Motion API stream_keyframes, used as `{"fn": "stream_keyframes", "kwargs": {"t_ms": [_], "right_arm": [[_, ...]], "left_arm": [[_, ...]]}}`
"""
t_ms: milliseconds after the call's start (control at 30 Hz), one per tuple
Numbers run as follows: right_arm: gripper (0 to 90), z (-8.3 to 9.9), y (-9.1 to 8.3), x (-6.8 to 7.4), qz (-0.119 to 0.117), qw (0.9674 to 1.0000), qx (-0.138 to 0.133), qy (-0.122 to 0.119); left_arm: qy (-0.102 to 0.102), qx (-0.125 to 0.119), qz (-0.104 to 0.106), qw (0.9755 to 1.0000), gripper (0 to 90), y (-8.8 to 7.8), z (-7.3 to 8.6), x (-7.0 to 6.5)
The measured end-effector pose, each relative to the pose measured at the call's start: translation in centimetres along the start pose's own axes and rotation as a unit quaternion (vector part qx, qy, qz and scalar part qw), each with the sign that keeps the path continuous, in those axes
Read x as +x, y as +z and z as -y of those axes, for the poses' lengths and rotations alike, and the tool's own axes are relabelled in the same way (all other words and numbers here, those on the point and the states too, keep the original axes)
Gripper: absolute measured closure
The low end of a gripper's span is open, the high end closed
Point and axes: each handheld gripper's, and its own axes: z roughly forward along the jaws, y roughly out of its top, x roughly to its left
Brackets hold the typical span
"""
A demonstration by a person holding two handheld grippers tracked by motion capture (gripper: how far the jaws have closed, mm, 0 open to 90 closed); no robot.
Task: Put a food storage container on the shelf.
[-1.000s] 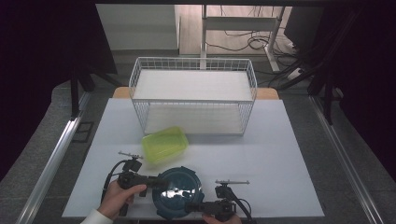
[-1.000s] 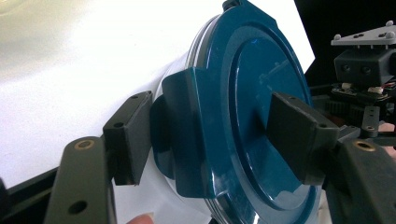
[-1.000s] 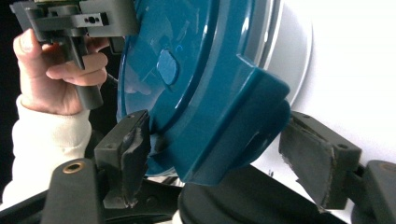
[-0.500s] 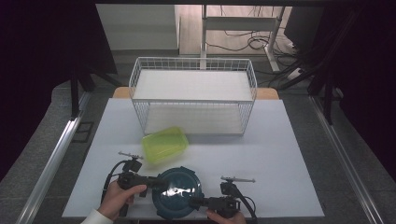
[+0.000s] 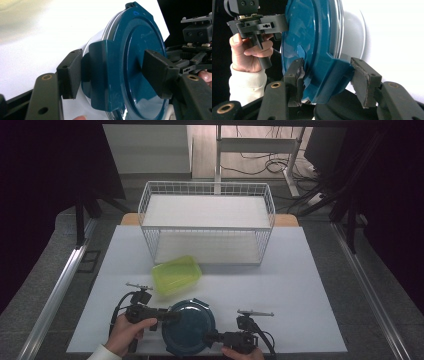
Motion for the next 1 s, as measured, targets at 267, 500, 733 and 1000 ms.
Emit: {"fn": "stream_keyframes", "kwargs": {"t_ms": [267, 500, 733, 1000], "right_arm": [[48.0, -0.2, 0.0, 0.0, -0.004, 0.9999, 0.008, 0.007], [48.3, -0.6, 0.0, 0.2, -0.001, 1.0000, 0.006, -0.005], [48.3, -0.9, -0.2, 0.2, 0.001, 0.9999, 0.004, -0.011], [48.3, -1.8, -1.0, 0.2, -0.001, 0.9997, -0.003, -0.024]], "left_arm": [[0.002, -0.011, 0.001, 0.9999, 37.5, -0.4, -0.1, -0.3], [0.004, -0.018, 0.003, 0.9998, 38.5, -0.7, -0.2, -0.5], [0.004, -0.019, 0.004, 0.9998, 38.5, -0.6, -0.4, -0.6], [0.008, -0.023, 0.007, 0.9997, 39.2, -0.5, -1.1, -1.1]]}}
